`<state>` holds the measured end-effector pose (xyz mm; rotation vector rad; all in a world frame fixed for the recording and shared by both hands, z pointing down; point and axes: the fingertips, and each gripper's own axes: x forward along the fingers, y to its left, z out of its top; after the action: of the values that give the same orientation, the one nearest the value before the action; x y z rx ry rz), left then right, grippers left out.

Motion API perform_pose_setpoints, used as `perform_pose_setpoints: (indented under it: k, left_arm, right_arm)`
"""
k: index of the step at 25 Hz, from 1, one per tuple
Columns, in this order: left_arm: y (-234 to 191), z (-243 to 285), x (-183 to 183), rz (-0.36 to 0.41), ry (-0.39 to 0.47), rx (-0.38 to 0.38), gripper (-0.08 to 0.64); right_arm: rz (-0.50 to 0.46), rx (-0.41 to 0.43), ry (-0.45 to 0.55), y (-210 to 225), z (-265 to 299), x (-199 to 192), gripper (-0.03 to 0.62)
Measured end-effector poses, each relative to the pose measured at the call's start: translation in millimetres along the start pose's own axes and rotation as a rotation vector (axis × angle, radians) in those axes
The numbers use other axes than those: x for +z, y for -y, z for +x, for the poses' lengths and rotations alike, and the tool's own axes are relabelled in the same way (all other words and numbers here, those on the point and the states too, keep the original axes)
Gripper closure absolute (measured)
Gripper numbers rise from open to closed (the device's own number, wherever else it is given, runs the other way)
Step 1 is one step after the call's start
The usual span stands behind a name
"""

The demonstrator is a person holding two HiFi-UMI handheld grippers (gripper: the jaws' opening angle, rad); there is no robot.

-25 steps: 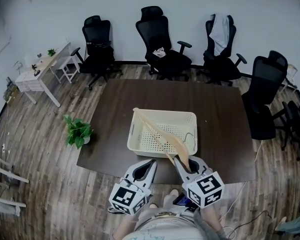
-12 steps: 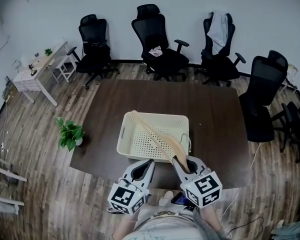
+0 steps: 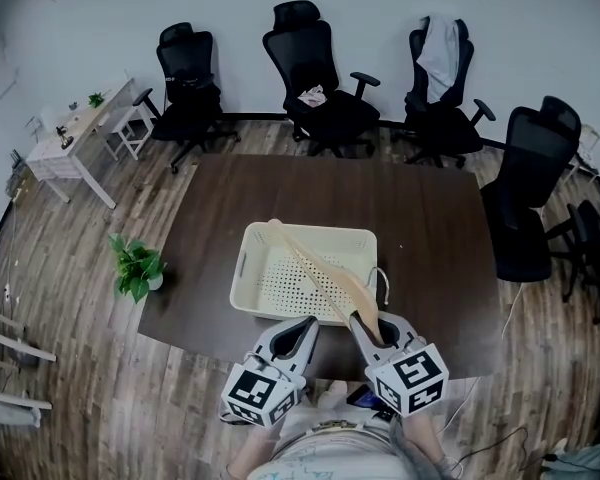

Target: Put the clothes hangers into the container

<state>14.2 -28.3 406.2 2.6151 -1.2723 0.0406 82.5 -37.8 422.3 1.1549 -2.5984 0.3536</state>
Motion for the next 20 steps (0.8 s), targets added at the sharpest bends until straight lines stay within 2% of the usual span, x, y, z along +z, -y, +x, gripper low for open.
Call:
perform_pose_setpoints:
  k: [9,20]
  left_arm:
    - [-15,19,11,0.015,-0.009,-0.088,0.549]
    - [-57,28,20,0.024,-0.020,-0.164,0.549]
  right_arm:
    - [0.018,-0.054,-0.006,3,18,6,0.566]
    - [0.029,-0.122,-0.023,0,53,16,0.566]
